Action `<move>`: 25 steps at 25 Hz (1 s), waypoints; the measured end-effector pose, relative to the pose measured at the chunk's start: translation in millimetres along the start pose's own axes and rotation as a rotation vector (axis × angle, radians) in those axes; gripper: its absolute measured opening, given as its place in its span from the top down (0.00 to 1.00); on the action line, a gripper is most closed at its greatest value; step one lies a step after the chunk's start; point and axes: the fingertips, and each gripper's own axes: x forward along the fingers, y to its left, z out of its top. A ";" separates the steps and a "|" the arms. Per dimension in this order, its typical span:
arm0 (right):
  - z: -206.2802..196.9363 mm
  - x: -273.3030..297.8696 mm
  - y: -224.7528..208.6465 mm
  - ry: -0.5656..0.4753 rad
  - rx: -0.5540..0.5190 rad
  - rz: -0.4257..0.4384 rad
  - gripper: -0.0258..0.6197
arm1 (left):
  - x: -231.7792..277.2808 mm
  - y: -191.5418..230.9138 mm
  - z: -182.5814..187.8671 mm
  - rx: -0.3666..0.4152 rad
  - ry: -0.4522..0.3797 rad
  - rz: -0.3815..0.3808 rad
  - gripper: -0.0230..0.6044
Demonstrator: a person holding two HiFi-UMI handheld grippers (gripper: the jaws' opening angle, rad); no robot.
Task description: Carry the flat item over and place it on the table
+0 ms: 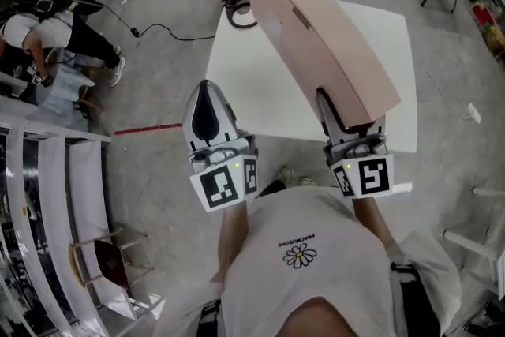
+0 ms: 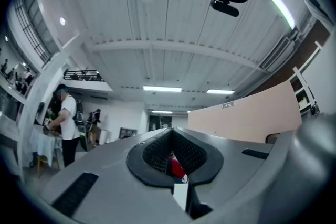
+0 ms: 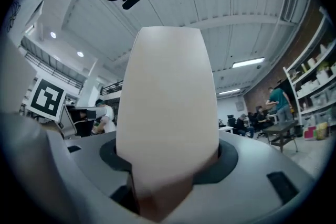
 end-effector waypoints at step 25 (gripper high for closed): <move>20.0 -133.2 -70.2 0.059 -0.172 -0.676 0.52 | 31.7 -164.2 -24.0 -0.124 0.048 -0.574 0.94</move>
